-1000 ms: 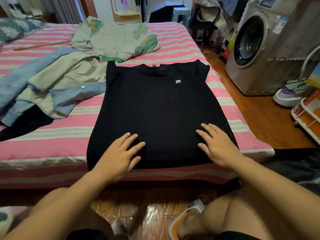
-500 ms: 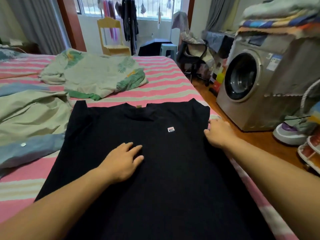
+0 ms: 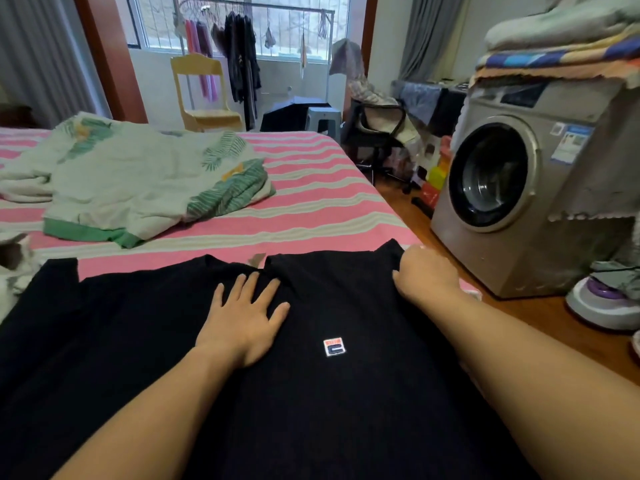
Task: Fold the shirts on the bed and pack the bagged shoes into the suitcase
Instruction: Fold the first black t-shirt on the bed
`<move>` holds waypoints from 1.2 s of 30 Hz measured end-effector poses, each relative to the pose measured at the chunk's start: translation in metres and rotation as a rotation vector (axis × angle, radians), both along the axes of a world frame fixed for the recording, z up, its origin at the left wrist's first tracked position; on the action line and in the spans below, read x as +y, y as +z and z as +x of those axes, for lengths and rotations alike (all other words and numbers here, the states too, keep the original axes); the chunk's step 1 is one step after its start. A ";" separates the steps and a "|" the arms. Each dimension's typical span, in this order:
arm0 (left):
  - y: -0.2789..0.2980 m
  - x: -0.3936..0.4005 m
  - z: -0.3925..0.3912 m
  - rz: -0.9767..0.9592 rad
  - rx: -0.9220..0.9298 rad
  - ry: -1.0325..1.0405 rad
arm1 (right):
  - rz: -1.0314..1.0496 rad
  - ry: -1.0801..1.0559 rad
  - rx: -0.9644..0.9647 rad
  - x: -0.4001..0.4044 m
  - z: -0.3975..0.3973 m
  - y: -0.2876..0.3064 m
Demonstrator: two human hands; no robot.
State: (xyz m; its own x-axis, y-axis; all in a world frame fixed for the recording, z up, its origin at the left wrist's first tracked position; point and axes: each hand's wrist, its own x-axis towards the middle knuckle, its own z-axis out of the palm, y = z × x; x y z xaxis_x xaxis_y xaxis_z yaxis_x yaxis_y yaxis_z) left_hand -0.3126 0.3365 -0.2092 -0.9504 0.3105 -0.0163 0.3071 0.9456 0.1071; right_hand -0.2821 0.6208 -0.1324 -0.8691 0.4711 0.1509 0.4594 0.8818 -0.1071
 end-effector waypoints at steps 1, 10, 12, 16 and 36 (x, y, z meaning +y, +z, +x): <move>0.000 0.001 -0.002 0.012 0.014 -0.001 | 0.011 0.016 0.033 0.003 0.001 0.004; 0.006 0.008 -0.007 -0.005 -0.062 -0.002 | -0.200 -0.382 0.102 0.069 0.051 0.009; 0.014 0.018 -0.021 -0.009 -0.169 0.067 | -0.306 -0.369 0.113 0.069 0.047 0.002; 0.015 0.035 -0.030 0.006 -0.144 0.127 | -0.539 -0.422 0.205 0.079 0.050 0.005; 0.008 0.097 -0.078 -0.096 0.456 0.171 | -0.819 -0.373 0.339 0.093 0.059 0.014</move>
State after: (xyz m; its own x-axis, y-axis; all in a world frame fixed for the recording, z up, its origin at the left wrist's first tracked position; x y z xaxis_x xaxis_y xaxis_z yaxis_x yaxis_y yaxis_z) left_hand -0.3904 0.4336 -0.2017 -0.9047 0.1674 0.3918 0.1423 0.9855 -0.0924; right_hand -0.2231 0.7136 -0.1188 -0.6128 0.7792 -0.1321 0.5265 0.2779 -0.8035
